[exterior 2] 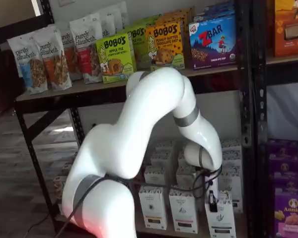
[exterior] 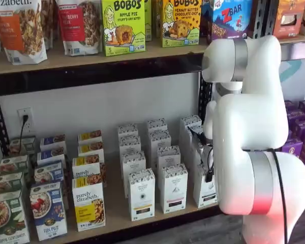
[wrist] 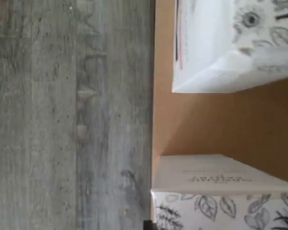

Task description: Pick up the white box with a green strip in the middle, on the bottom shelf, the sixth box from the left

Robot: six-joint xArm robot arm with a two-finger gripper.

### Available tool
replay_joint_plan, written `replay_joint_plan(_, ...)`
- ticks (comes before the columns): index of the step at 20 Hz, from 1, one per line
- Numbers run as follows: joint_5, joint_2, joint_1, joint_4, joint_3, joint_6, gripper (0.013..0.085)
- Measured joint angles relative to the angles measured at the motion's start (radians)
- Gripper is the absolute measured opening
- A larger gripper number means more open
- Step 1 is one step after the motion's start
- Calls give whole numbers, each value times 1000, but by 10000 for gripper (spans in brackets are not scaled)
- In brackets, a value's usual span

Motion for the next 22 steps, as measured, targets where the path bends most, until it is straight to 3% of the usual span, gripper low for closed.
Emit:
replay_joint_plan(9, -130, -114, -7, -274, 237, 254, 530)
replay_joint_plan(12, -160, -180, -8, -304, 335, 284, 530)
replay_joint_plan(16, -181, -277, -10, -388, 457, 366, 530)
replay_joint_plan(22, -197, -482, 12, -436, 669, 436, 530)
